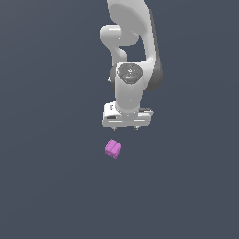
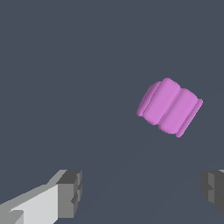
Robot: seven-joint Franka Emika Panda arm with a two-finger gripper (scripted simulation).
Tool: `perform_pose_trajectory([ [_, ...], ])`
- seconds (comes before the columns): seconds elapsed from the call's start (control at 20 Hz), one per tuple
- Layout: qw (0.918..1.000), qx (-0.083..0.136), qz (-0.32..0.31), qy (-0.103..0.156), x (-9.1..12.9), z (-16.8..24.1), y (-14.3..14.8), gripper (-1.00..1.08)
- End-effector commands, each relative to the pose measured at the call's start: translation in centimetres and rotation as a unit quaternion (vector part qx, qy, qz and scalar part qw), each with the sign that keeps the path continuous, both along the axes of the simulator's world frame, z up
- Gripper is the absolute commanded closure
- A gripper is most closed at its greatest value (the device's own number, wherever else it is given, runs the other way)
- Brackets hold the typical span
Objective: Pick up the object and move it to a goal position.
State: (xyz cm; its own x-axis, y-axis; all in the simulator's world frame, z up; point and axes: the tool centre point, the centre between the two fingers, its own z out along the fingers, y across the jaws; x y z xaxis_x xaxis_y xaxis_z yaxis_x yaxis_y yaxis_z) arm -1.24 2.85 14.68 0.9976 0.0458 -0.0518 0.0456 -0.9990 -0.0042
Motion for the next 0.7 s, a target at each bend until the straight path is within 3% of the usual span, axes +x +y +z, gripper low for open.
perform_pose_trajectory([
  [0.0, 1.0, 0.0, 0.0, 0.0, 0.0, 0.0, 0.0, -0.92],
  [0.65, 0.9998, -0.01, 0.014, -0.005, 0.2, 0.8, 1.5, -0.92],
])
